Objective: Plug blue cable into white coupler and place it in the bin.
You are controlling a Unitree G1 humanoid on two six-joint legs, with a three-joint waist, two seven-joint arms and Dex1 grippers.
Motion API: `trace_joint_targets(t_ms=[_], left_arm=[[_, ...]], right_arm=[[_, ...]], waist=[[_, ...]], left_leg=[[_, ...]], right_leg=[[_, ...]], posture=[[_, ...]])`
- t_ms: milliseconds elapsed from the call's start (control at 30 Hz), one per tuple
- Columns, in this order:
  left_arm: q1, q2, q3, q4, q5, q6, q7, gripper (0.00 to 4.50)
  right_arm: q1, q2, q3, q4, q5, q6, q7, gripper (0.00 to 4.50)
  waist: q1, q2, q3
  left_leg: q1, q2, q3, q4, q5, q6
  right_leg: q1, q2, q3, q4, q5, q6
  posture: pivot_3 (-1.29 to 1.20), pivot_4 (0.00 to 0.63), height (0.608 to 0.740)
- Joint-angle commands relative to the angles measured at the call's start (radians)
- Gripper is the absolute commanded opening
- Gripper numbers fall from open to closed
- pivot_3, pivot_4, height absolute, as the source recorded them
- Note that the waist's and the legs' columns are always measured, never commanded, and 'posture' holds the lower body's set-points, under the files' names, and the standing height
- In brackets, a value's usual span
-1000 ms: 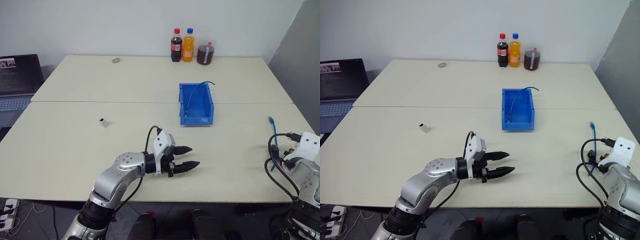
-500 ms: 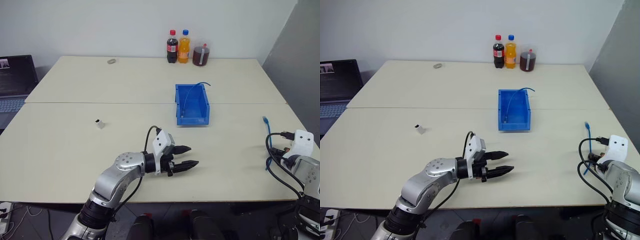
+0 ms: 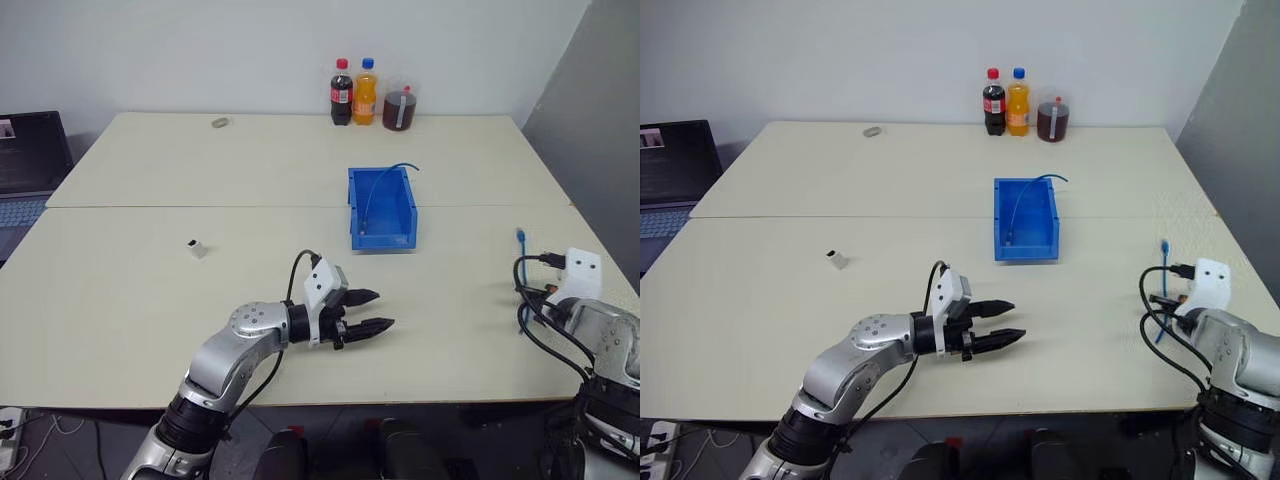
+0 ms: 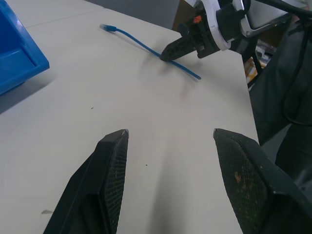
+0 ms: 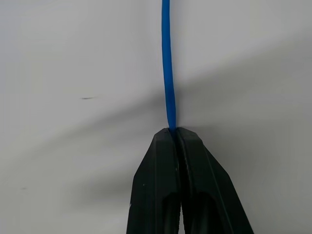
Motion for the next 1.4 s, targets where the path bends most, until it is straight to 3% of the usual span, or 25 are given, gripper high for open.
trace_joint_targets(t_ms=[33, 500, 633, 800, 1067, 1267, 1400], left_arm=[[-0.006, 0.001, 0.010, -0.016, 0.005, -0.022, -0.004, 2.95], [-0.025, 0.037, 0.033, 0.026, 0.014, -0.052, -0.039, 2.95], [-0.026, 0.060, 0.055, 0.019, 0.002, -0.056, -0.059, 2.95], [-0.043, 0.165, 0.115, -0.011, -0.058, -0.005, -0.146, 2.95], [-0.075, 0.342, 0.339, -0.027, -0.295, 0.178, -0.259, 2.95], [0.025, 0.544, 0.414, -0.026, -0.284, 0.196, -0.364, 2.95], [0.125, 0.629, 0.437, -0.071, -0.270, 0.185, -0.396, 2.95]], right_arm=[[-0.051, -0.031, 0.027, -0.068, 0.015, 0.023, 0.013, 0.03], [-0.232, -0.070, 0.005, -0.182, 0.110, -0.026, 0.114, 0.03], [-0.216, -0.110, 0.072, -0.241, 0.184, -0.115, 0.231, 0.03], [-0.161, -0.187, 0.184, -0.254, 0.236, -0.201, 0.362, 0.03], [-0.089, -0.344, 0.365, -0.244, 0.310, -0.413, 0.698, 0.03], [-0.096, -0.429, 0.524, -0.168, 0.290, -0.504, 0.882, 0.03], [-0.106, -0.448, 0.657, -0.126, 0.224, -0.609, 0.981, 0.03]], waist=[[0.003, 0.004, 0.003], [0.014, 0.009, 0.006], [0.014, 0.009, 0.006], [0.014, 0.008, 0.006], [0.013, 0.005, 0.010], [0.011, 0.005, 0.012], [0.010, 0.005, 0.012]], left_leg=[[-0.001, 0.000, 0.000, 0.000, 0.000, 0.000], [-0.002, -0.001, 0.001, -0.001, 0.000, 0.000], [-0.002, -0.001, 0.001, -0.002, 0.000, 0.000], [-0.002, -0.001, 0.001, -0.003, 0.000, 0.000], [-0.003, 0.000, 0.001, -0.004, 0.000, 0.000], [-0.002, 0.000, 0.001, -0.006, 0.000, 0.000], [-0.002, 0.001, 0.001, -0.009, 0.000, 0.000]], right_leg=[[0.000, 0.000, 0.000, 0.000, 0.000, 0.000], [-0.001, -0.002, 0.000, -0.003, 0.000, 0.000], [-0.001, -0.002, 0.000, -0.003, 0.000, 0.000], [-0.001, -0.002, -0.001, -0.004, 0.002, -0.003], [-0.002, -0.001, -0.002, -0.005, 0.000, 0.000], [-0.002, -0.002, -0.001, -0.007, 0.000, 0.000], [-0.002, -0.002, -0.001, -0.011, 0.000, 0.000]], posture=[[0.00, 0.150, 0.740], [0.00, 0.150, 0.740], [0.00, 0.150, 0.740], [0.00, 0.150, 0.740], [0.00, 0.150, 0.740], [0.00, 0.150, 0.740], [0.00, 0.150, 0.740]])
